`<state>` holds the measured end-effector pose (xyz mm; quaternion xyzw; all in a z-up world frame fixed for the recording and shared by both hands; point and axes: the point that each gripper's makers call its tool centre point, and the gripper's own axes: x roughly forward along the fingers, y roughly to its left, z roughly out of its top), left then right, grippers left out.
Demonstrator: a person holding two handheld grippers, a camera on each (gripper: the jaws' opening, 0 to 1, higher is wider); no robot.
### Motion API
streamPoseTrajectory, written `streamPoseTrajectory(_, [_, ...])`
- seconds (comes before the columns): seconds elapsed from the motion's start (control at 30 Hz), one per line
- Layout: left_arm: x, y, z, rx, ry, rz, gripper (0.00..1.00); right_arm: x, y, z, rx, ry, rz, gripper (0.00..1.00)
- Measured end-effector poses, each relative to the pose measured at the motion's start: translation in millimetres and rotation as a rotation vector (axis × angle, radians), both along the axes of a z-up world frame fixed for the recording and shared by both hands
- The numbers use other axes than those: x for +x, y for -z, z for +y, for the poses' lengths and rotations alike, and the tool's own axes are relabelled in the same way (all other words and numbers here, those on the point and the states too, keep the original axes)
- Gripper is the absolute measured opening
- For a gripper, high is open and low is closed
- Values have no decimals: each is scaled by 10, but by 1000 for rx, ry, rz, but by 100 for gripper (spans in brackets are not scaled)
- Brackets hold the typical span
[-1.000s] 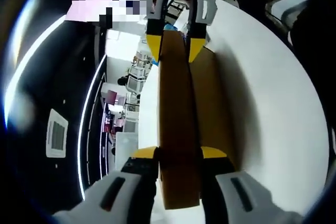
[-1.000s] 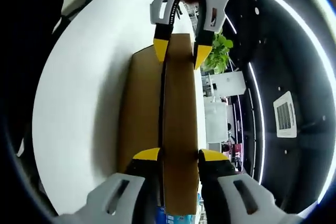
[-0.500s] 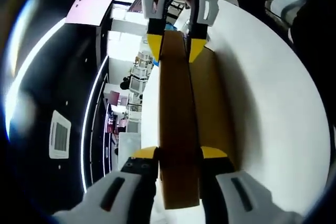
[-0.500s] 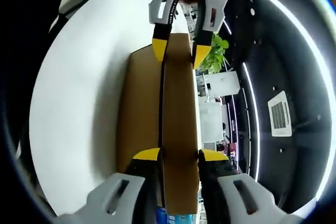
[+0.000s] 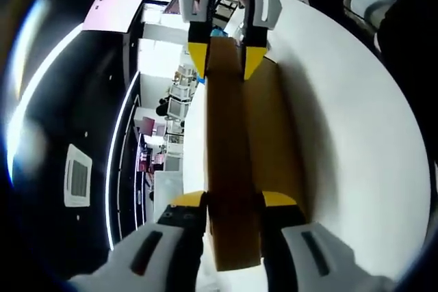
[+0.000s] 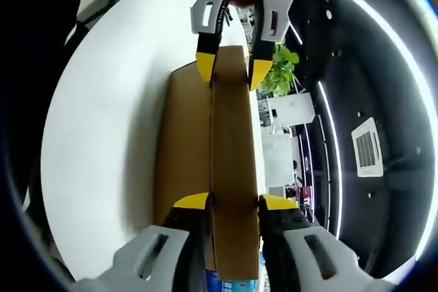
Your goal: Operate the shoe box by opening the lid, removing the specified soft item, and placing it in the target area until the item is outside and the box remains undamaged.
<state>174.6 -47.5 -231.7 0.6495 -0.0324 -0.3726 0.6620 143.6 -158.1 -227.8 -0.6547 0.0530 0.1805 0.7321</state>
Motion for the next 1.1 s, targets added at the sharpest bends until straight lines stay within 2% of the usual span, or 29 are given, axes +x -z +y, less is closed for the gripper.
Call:
streamPoseTrajectory(0.2, [1,10,6,1,6,-6,30,-10,10,11,12,-2,9,27])
streamPoseTrajectory(0.33, [-8,32,3,6,7,-12,30,-10,120,1,-23,5,37,35])
streamPoseTrajectory(0.47, [-24,48,4,11,7,-18,30,-7,93,-6,-38,1,7,28])
streamPoseTrajectory(0.53, [-27,53,8,14,8,-23,30,-9,78,-1,-23,1,9,28])
streamPoseTrajectory(1.1, [-37,199,15,33,5,-36,30,-1,94,16,-51,-8,-16,28])
